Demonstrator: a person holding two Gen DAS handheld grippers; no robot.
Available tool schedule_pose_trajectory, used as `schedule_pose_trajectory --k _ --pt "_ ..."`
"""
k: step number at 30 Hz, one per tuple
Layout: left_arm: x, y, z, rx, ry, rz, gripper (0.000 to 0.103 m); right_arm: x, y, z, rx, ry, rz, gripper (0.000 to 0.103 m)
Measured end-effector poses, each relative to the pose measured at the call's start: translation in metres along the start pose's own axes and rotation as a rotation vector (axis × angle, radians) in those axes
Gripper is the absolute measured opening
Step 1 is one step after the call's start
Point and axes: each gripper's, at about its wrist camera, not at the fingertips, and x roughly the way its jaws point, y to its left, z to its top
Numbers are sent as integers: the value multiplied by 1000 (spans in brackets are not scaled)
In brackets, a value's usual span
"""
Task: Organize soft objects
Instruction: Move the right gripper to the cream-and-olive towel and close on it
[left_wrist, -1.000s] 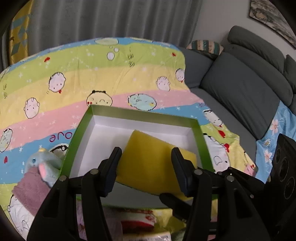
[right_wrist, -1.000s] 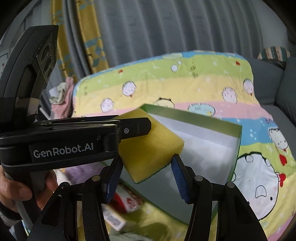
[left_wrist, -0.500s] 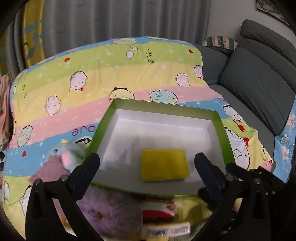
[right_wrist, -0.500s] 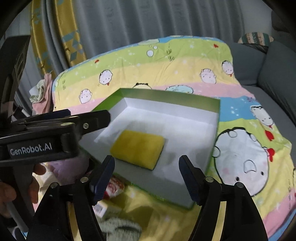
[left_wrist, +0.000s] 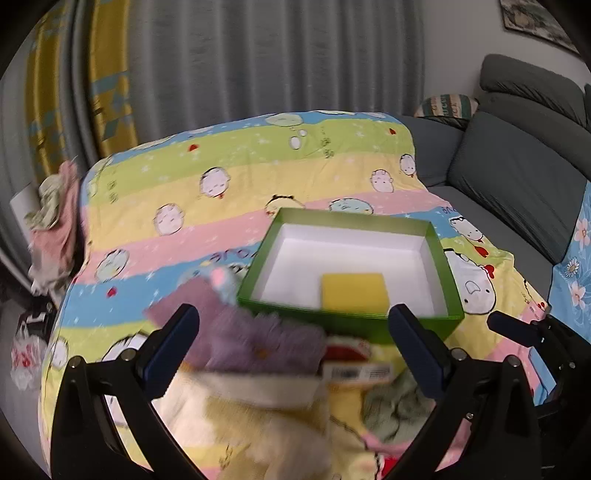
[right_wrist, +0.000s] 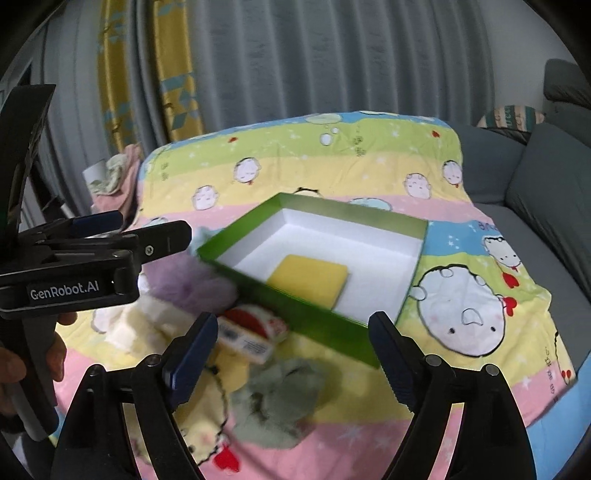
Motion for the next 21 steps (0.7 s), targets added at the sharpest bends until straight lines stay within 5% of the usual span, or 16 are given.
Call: schedule_pose_trajectory --k 11,21 --pt "-37 90 -79 -161 127 61 102 -4 47 -46 -87 99 144 85" --pt "-16 118 -126 -330 232 -76 102 13 84 -80 -154 176 267 85"
